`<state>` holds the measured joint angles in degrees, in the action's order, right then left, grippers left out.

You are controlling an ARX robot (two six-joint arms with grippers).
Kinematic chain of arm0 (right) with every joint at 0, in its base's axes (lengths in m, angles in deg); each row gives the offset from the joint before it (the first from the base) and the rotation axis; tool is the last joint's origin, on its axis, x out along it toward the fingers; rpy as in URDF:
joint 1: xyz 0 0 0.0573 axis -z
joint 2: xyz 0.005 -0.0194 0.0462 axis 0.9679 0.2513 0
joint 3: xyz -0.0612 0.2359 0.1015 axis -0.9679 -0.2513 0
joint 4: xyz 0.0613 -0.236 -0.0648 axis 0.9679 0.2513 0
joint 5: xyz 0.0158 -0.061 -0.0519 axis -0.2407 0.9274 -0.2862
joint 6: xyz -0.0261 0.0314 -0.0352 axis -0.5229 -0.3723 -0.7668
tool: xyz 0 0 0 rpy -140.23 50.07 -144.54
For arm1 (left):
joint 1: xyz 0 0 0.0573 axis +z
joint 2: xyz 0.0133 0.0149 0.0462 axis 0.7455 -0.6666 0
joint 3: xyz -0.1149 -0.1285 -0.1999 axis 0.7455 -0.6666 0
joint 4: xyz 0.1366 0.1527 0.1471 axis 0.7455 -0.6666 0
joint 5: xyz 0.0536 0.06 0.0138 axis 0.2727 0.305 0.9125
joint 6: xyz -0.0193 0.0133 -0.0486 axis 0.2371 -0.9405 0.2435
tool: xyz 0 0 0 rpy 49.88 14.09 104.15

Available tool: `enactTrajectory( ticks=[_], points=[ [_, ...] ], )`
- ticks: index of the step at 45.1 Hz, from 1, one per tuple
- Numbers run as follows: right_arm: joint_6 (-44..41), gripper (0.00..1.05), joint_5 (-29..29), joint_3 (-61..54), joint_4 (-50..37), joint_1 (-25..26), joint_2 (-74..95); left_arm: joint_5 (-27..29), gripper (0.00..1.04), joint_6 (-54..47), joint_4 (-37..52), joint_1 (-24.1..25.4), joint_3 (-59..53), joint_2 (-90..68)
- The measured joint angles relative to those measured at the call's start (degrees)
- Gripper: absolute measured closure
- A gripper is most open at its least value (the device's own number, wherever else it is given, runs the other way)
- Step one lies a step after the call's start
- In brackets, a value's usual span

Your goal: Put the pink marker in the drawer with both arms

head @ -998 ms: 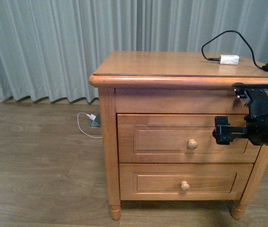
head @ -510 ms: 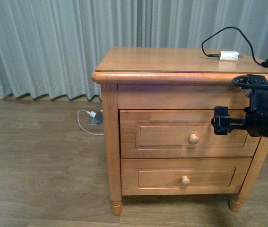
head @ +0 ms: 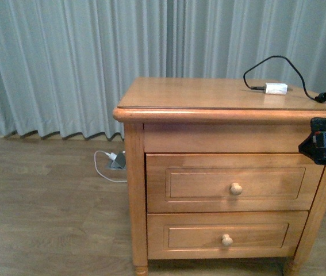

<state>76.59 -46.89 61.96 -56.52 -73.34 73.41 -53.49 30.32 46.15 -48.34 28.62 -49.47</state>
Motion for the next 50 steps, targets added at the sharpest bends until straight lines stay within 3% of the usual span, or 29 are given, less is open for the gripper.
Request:
enactTrajectory(
  ticks=[21,33,41,50],
  points=[
    [4.6,0.08,-0.4,-16.1,13.9,2.0,-37.2,0.0,0.06,0.0,0.0,0.0,0.0,0.0],
    [7.0,0.08,-0.1,-17.5,14.7,3.3,-42.3,0.0,0.06,0.0,0.0,0.0,0.0,0.0],
    [1.9,0.38,7.9,-31.3,-11.8,1.0,-47.1,0.0,0.06,0.0,0.0,0.0,0.0,0.0],
    [0.5,0.84,10.1,-41.4,-15.5,-2.0,-53.7,0.0,0.06,0.0,0.0,0.0,0.0,0.0]
  ],
)
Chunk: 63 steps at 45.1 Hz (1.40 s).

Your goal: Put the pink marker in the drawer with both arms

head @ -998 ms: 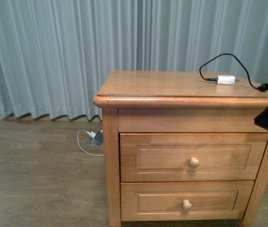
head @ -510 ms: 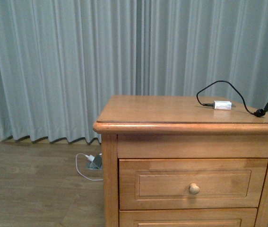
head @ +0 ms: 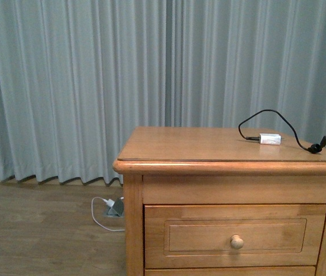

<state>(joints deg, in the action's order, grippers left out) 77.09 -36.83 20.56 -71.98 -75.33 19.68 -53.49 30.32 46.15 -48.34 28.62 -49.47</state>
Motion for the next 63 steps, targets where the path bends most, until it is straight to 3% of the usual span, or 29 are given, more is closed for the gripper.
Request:
enactTrajectory(
  ticks=[4,39,63],
  points=[
    [-0.2,1.04,0.0,-3.1,-0.1,0.0,-3.0,0.0,0.06,0.0,0.0,0.0,0.0,0.0],
    [-0.2,1.03,0.0,-14.1,8.1,0.0,-23.0,0.0,0.06,0.0,0.0,0.0,0.0,0.0],
    [-0.2,1.03,0.0,-14.2,18.5,0.0,-33.6,0.0,0.06,0.0,0.0,0.0,0.0,0.0]
  ],
)
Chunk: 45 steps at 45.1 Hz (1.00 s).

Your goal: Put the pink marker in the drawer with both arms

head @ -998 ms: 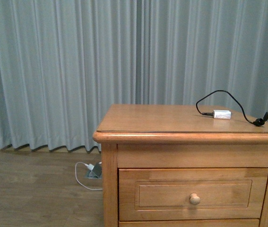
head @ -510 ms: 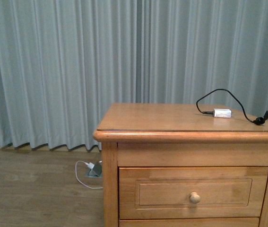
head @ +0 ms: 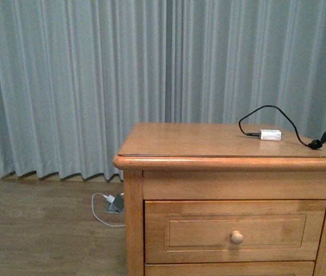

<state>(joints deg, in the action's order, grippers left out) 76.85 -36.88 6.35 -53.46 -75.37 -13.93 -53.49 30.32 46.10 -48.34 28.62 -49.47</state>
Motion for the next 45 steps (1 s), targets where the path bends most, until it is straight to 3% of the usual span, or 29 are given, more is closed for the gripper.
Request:
enactTrajectory(
  ticks=[3,17,32,40,45],
  points=[
    [0.0,1.03,0.0,0.0,7.8,0.0,-5.9,0.0,0.06,0.0,0.0,0.0,0.0,0.0],
    [-0.1,1.02,0.0,0.0,8.7,0.0,-8.4,0.0,0.06,0.0,0.0,0.0,0.0,0.0],
    [-0.1,0.37,0.0,0.0,8.7,0.0,-8.4,0.0,0.06,0.0,0.0,0.0,0.0,0.0],
    [-0.1,0.09,0.0,0.0,8.7,0.0,-8.4,0.0,0.06,0.0,0.0,0.0,0.0,0.0],
    [-0.1,0.09,0.0,0.0,8.7,0.0,-8.4,0.0,0.06,0.0,0.0,0.0,0.0,0.0]
  ],
)
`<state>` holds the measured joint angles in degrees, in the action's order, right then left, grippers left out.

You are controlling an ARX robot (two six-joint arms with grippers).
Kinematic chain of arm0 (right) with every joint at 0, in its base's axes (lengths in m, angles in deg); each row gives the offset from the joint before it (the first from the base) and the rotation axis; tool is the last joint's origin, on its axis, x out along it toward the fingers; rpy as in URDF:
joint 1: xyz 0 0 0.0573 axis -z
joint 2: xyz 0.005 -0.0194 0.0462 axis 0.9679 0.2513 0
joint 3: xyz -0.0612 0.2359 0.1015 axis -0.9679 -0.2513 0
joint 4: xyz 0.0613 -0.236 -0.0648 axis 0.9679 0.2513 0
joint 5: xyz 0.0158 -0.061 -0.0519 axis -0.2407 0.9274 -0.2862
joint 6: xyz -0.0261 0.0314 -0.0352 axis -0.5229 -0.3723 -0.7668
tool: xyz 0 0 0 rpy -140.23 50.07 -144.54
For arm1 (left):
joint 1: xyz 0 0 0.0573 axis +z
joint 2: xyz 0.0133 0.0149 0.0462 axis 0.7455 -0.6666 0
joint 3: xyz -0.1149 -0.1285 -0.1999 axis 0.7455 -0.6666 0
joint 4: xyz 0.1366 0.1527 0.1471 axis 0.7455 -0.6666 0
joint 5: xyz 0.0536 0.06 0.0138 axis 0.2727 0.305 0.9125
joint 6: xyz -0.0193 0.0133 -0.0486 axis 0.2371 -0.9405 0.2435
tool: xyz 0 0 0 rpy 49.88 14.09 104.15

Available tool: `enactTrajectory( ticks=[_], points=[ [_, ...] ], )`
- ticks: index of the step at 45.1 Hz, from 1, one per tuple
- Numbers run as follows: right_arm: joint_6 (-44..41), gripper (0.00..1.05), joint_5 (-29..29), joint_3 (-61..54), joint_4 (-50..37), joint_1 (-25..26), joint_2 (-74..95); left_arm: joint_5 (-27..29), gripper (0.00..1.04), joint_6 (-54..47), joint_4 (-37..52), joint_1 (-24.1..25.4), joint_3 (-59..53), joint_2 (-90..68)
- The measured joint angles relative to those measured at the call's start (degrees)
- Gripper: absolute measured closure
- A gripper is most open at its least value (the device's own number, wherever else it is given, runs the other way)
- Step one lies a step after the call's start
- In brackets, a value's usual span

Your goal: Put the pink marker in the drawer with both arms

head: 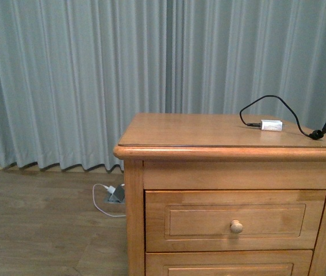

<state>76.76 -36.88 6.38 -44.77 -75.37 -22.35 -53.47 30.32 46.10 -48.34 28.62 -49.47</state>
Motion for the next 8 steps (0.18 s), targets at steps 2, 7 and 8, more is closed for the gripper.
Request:
enactTrajectory(
  ticks=[2,7,8],
  points=[
    [0.0,0.08,0.0,0.0,0.0,0.0,0.0,0.0,0.06,0.0,0.0,0.0,0.0,0.0],
    [0.0,0.08,0.0,0.0,0.0,0.0,0.0,0.0,0.06,0.0,0.0,0.0,0.0,0.0],
    [0.0,0.08,0.0,0.0,0.0,0.0,0.0,0.0,0.06,0.0,0.0,0.0,0.0,0.0]
  ],
)
